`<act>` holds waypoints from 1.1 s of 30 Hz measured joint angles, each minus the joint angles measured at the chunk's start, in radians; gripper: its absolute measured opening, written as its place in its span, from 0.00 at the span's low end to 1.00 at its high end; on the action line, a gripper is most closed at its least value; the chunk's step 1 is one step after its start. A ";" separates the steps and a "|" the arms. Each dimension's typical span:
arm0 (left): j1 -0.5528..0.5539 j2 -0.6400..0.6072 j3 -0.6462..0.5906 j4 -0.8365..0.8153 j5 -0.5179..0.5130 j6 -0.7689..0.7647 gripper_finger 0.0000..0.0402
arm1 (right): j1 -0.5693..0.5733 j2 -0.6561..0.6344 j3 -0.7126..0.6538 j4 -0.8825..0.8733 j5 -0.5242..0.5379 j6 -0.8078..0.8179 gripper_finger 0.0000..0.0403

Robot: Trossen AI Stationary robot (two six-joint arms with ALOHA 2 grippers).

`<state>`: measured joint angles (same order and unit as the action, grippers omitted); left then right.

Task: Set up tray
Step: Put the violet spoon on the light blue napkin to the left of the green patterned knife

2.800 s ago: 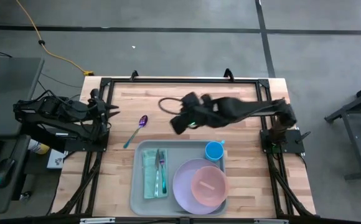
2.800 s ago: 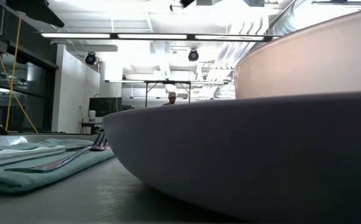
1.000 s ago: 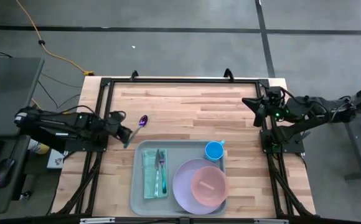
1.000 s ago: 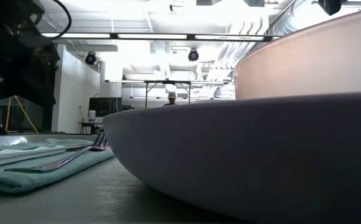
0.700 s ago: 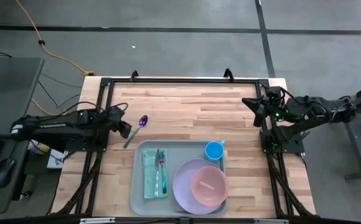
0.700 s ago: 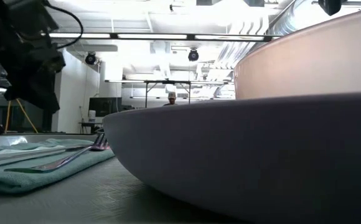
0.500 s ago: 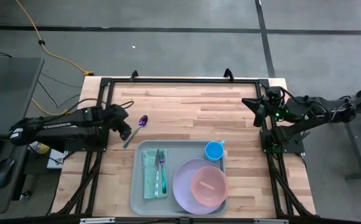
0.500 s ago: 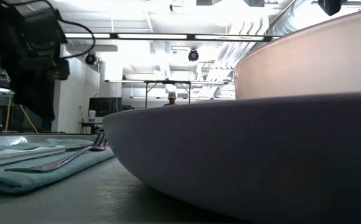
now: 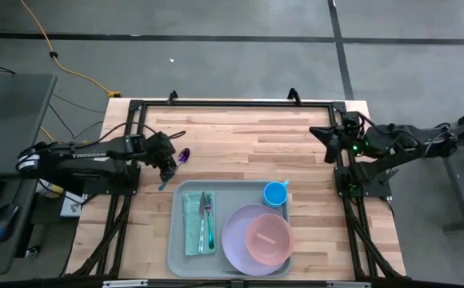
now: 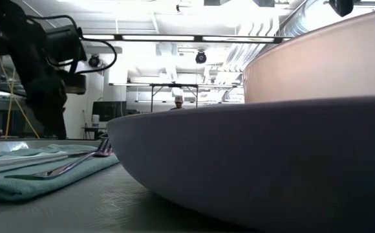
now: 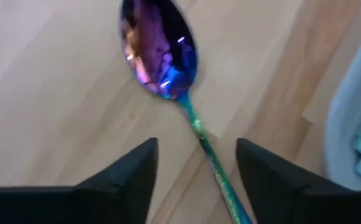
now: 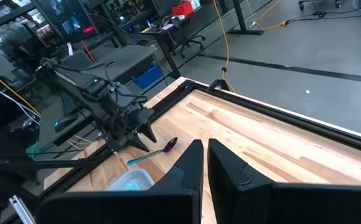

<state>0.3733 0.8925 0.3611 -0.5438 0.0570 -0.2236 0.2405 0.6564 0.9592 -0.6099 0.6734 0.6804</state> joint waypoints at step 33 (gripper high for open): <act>-0.002 0.052 0.001 0.076 -0.045 -0.148 0.69 | 0.000 0.018 0.000 0.002 0.004 0.000 0.00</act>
<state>0.3712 0.9440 0.3618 -0.4681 0.0115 -0.3714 0.2405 0.6743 0.9592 -0.6083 0.6777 0.6807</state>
